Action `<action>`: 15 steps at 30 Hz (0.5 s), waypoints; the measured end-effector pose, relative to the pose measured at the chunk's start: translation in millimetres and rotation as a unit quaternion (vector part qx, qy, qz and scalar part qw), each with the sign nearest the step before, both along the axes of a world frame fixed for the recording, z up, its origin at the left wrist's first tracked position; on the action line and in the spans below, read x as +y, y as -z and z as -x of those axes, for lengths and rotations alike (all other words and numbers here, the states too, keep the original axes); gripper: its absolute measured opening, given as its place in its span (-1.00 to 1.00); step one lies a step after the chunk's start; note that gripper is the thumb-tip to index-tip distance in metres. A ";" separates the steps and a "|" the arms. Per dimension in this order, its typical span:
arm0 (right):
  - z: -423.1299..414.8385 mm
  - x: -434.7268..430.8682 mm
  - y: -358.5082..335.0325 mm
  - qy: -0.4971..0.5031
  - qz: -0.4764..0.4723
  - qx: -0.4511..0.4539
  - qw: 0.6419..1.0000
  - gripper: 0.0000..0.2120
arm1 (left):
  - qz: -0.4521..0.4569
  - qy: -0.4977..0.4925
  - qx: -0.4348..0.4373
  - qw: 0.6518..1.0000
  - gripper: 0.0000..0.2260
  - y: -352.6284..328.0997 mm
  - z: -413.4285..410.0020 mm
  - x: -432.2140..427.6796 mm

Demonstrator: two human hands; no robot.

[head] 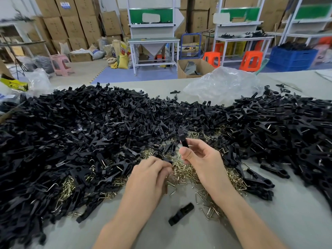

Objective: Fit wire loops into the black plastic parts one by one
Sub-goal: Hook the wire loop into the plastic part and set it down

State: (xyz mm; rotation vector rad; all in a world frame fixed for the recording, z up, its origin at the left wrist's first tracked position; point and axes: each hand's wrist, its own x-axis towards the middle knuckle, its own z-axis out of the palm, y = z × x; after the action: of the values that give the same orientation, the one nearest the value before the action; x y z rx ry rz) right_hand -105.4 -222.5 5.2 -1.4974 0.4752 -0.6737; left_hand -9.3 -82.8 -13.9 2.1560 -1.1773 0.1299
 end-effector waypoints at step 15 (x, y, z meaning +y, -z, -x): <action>-5.6 6.2 0.1 -0.133 -0.172 -0.070 0.973 -0.56 | 0.206 -0.039 0.255 0.944 -0.93 -7.5 3.6 -0.4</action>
State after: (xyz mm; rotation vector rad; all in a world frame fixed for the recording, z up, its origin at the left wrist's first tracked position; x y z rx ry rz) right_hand -99.8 -216.3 5.1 -1.1499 0.2597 -0.4533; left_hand -12.9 -83.2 -6.4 1.7192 -0.6921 -0.1336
